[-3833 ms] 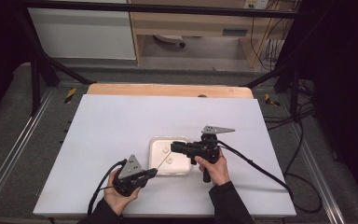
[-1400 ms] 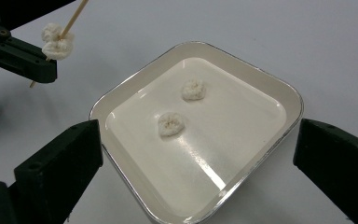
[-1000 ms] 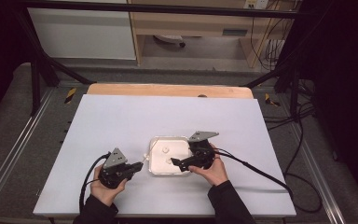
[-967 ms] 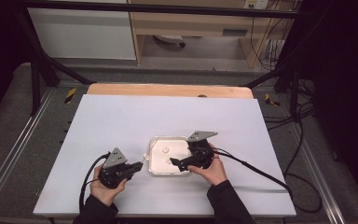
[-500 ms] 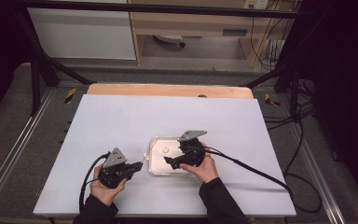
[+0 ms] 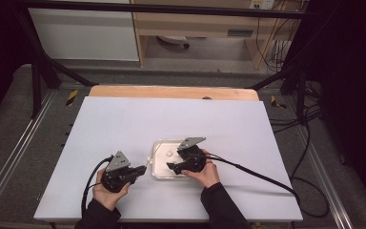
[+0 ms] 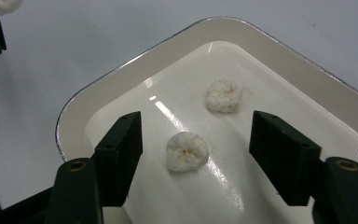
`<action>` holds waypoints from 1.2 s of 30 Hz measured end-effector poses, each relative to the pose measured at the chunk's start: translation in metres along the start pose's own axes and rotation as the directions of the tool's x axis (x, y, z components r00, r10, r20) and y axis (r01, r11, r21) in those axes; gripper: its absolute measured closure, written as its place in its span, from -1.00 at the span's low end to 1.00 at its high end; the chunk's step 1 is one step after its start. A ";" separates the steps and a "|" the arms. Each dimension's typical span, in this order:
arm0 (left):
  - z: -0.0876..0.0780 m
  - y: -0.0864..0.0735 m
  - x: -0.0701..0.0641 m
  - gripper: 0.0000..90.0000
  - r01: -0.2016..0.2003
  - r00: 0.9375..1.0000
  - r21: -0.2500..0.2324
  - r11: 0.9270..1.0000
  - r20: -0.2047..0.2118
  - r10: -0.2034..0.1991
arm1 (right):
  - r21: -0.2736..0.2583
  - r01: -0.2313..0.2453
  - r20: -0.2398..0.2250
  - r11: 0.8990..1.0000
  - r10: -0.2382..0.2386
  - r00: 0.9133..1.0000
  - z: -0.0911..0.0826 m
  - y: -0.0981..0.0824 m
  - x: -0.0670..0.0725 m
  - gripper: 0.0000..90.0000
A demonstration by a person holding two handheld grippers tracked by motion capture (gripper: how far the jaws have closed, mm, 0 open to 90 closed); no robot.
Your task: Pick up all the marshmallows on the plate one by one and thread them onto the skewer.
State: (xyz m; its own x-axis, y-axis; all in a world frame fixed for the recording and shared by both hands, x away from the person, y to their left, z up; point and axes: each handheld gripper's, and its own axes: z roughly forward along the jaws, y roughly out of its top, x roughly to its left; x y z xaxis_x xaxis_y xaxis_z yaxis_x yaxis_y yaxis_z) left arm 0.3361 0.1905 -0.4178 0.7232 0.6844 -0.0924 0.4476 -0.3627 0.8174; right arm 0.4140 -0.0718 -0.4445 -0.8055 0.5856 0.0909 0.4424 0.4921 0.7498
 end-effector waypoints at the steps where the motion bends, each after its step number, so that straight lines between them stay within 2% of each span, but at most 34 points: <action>1: 0.000 0.000 0.000 0.97 0.000 1.000 0.000 1.000 0.000 0.000 | 0.002 0.006 0.001 1.000 -0.006 1.000 0.001 -0.001 0.000 -0.17; 10: 0.001 0.000 -0.001 0.97 -0.003 1.000 0.003 1.000 0.002 0.003 | 0.009 0.049 0.002 0.999 -0.049 0.999 0.005 -0.004 0.003 0.16; 18: 0.001 0.000 -0.001 0.97 -0.003 1.000 0.005 1.000 0.001 0.003 | 0.010 0.069 0.006 0.998 -0.069 0.998 0.006 -0.006 0.004 0.30; 24: 0.001 0.000 -0.001 0.97 -0.005 1.000 0.004 1.000 0.001 0.005 | 0.006 0.102 0.021 0.995 -0.102 0.995 0.006 -0.007 0.005 0.44; 31: 0.002 0.000 -0.002 0.97 -0.007 1.000 0.006 1.000 0.002 0.007 | 0.004 0.105 0.024 0.994 -0.105 0.994 0.006 -0.007 0.005 0.52; 36: 0.001 0.000 -0.002 0.97 -0.009 1.000 0.005 1.000 0.002 0.009 | 0.003 0.090 0.031 0.996 -0.090 0.995 0.006 -0.007 0.005 0.57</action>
State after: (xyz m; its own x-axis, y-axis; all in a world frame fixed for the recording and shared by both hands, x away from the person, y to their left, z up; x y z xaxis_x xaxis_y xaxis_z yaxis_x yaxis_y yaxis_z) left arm 0.3353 0.1882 -0.4183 0.7280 0.6801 -0.0863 0.4437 -0.3715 0.8155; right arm 0.4090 -0.0685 -0.4531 -0.8296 0.5583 0.0029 0.3690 0.5444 0.7533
